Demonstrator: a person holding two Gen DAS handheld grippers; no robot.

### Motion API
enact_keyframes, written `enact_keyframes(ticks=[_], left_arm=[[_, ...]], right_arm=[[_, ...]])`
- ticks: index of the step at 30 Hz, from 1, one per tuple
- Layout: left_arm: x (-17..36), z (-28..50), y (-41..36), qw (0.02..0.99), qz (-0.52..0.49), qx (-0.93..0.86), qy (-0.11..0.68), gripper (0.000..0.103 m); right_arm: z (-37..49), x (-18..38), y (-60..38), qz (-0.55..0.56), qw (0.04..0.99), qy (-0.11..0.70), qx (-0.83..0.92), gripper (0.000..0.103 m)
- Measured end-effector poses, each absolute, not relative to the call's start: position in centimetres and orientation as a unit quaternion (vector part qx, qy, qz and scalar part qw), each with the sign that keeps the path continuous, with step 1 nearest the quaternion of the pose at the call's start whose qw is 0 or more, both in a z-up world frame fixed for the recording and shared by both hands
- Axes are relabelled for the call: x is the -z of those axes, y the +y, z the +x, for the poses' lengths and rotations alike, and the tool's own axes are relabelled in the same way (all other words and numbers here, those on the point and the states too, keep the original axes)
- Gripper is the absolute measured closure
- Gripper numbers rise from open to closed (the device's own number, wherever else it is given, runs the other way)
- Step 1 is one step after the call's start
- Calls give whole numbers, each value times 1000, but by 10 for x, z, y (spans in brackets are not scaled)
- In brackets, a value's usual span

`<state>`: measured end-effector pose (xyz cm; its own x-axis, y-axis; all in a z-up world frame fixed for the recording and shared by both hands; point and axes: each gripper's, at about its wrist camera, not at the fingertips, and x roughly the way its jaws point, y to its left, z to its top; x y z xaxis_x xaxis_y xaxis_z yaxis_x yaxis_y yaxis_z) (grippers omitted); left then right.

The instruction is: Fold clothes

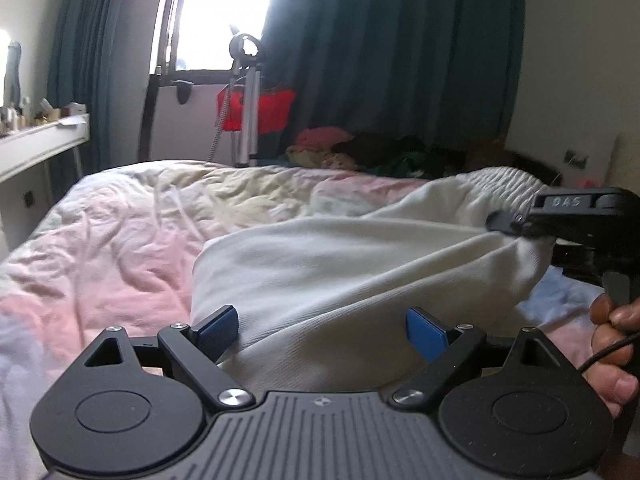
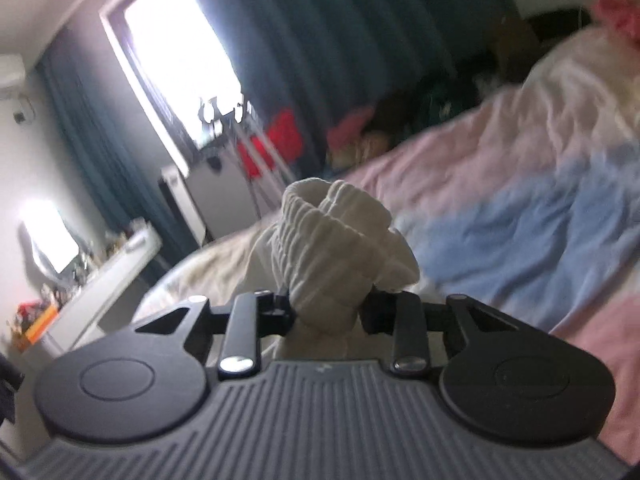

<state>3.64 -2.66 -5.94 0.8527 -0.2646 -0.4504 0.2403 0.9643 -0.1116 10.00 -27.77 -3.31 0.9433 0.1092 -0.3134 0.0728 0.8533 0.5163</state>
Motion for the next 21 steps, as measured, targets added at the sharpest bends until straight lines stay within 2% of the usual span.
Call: enact_keyframes(ticks=[2,4,6,11,13,14,15,17,21], left_arm=[[57,33,-25,963,-32,135,232,10],[57,31,-24,962,-32,133,234,10],[60,34,-24,960,-34,129,248,10],[64,39,-13,952,-75,120,272,10],[64,40,-1,946,-113,120,279,10],[64,42,6,942,-135,119,284,10],[65,43,14,937,-158,118,287,10],[66,46,28,926,-204,117,294,9],[78,61,51,895,-282,115,326,9]], right_arm=[[94,30,-289,278,947,161,6,70],[98,46,-301,293,932,211,33,68],[102,66,-314,331,906,260,52,62],[95,76,-338,423,863,275,23,58],[92,73,-340,423,862,280,22,52],[90,71,-341,421,862,282,23,44],[88,70,-340,412,865,286,33,31],[84,69,-340,402,867,290,48,14],[93,87,-341,421,849,318,36,14]])
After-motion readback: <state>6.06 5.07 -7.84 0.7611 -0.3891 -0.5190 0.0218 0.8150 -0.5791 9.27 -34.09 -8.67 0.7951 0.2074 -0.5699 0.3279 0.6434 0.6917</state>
